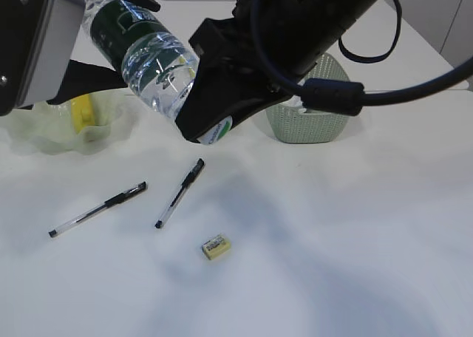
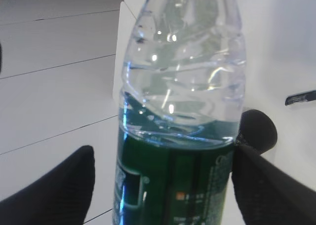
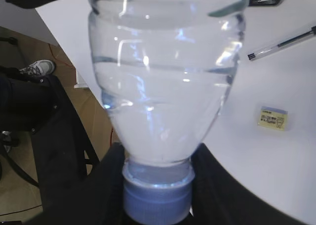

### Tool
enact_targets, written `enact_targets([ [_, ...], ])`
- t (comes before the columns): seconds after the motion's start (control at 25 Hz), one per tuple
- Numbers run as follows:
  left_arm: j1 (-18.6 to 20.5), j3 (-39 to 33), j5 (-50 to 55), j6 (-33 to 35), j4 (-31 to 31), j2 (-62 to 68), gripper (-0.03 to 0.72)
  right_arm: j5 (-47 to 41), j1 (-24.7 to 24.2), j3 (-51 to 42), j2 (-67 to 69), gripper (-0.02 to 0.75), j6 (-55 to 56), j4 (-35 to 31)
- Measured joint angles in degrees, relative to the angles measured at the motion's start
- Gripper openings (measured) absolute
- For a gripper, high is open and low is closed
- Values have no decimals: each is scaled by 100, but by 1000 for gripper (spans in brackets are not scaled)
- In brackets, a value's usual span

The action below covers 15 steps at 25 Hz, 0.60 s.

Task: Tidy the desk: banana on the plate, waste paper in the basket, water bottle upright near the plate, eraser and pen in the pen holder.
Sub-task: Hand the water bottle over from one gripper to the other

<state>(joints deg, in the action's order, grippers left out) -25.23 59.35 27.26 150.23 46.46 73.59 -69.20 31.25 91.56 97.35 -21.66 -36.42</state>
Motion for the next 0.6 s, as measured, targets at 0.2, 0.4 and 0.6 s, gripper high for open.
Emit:
enact_targets([
  [0.2,-89,0,-12,13,-26,38,612,-9,0,0,13,244,0,-108],
  [0.4,-237,-4,-62,16,-34,156,595,-42,0,66,13,244,-50,-289],
  [0.6,-237,-4,-268,16,1,279,593,-128,0,230,25,244,-77,-349],
])
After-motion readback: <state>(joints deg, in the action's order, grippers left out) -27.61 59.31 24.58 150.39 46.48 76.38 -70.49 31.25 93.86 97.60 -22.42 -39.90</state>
